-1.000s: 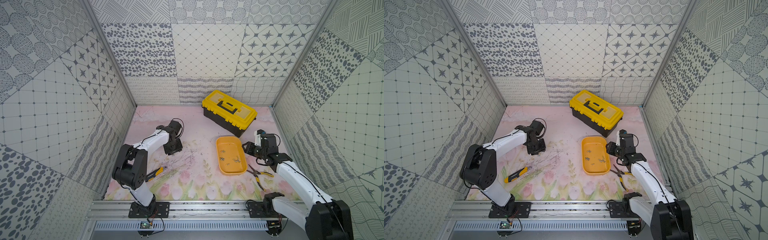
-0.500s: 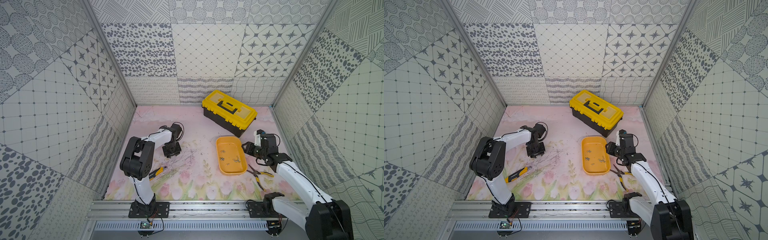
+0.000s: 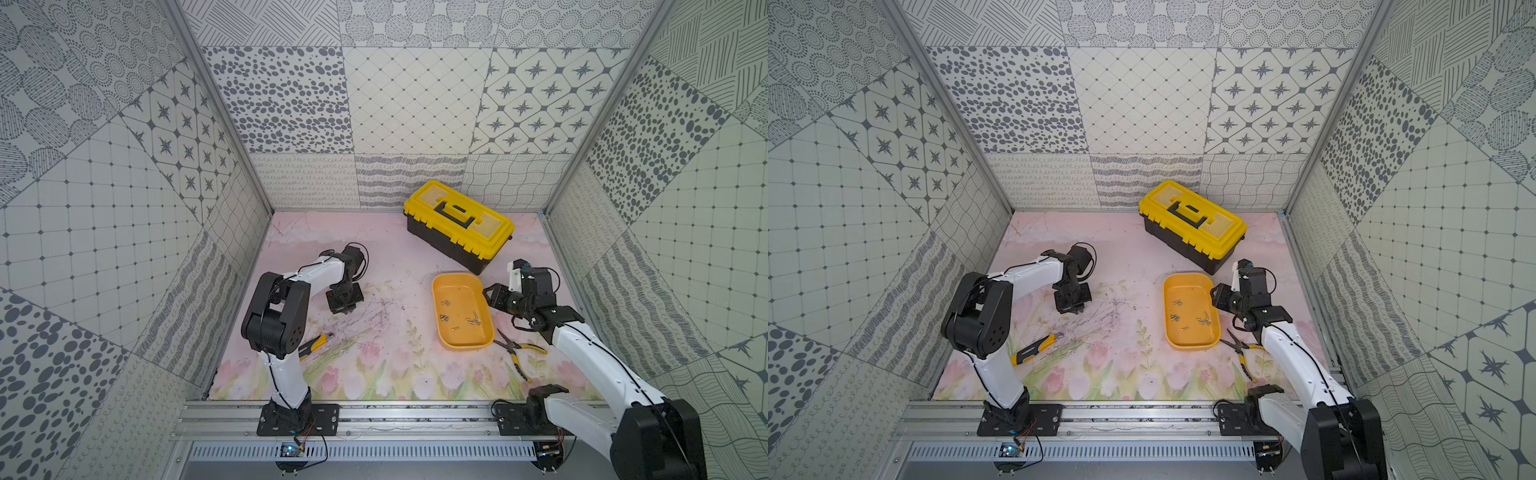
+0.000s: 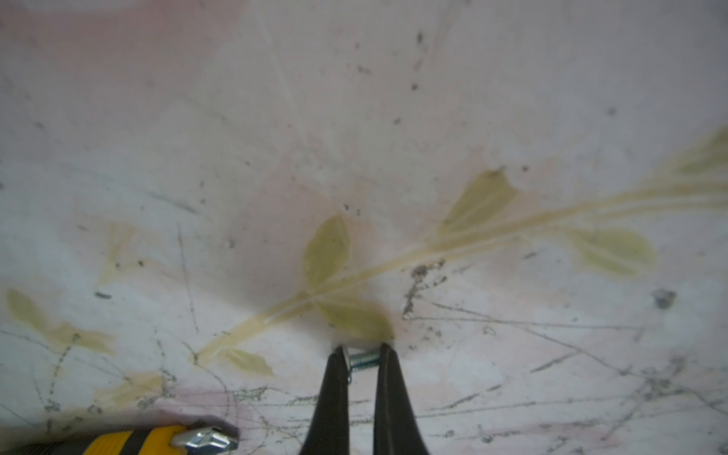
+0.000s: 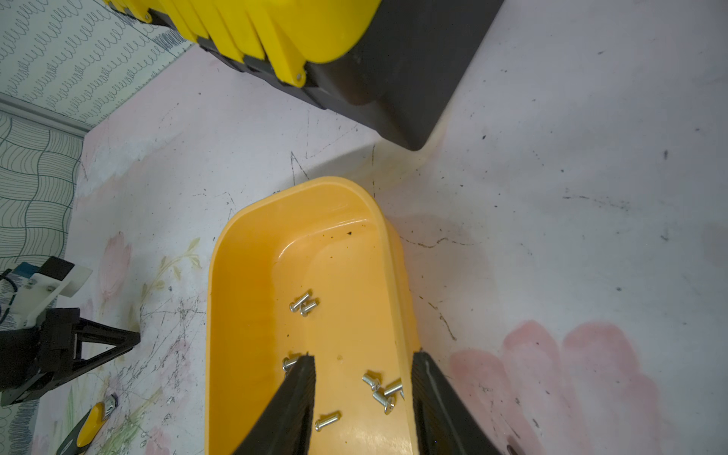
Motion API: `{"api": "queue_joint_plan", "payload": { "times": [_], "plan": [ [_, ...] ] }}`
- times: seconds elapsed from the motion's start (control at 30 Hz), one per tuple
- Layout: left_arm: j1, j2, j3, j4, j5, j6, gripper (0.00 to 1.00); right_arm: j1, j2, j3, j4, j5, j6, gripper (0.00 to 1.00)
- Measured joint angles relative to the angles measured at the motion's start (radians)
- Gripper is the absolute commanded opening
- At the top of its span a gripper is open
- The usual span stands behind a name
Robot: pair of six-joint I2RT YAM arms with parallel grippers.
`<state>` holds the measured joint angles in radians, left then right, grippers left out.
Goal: Put the screws on the desktop into the storage box
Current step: Pick up the screw from the center of the board, then place the screw in the storage box.
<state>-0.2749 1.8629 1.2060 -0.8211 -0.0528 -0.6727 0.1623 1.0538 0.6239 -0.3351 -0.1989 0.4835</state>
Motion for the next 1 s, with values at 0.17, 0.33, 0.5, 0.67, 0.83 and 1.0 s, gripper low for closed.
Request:
{"api": "queue_joint_plan", "payload": {
  "times": [0.17,0.33,0.5,0.67,0.83,1.0],
  "plan": [
    [-0.003,-0.021,-0.007,0.003,0.002,0.0,0.0,0.0,0.0,0.0,0.002,0.0,0.0,0.45],
    [-0.044,-0.086,-0.003,0.006,0.033,-0.003,0.0,0.0,0.004,0.0,0.003,-0.002,0.0,0.45],
    [-0.173,-0.14,0.068,0.005,0.076,-0.015,0.0,0.0,0.01,0.0,0.004,-0.002,0.001,0.45],
    [-0.367,-0.117,0.197,0.009,0.12,-0.041,0.0,0.0,0.01,0.0,0.004,0.002,0.003,0.45],
    [-0.549,-0.013,0.373,0.01,0.141,-0.064,0.0,0.0,0.01,-0.002,0.004,0.003,0.003,0.45],
    [-0.656,0.131,0.553,-0.003,0.155,-0.076,0.0,0.0,0.01,-0.003,0.003,0.007,0.003,0.45]
  ]
}}
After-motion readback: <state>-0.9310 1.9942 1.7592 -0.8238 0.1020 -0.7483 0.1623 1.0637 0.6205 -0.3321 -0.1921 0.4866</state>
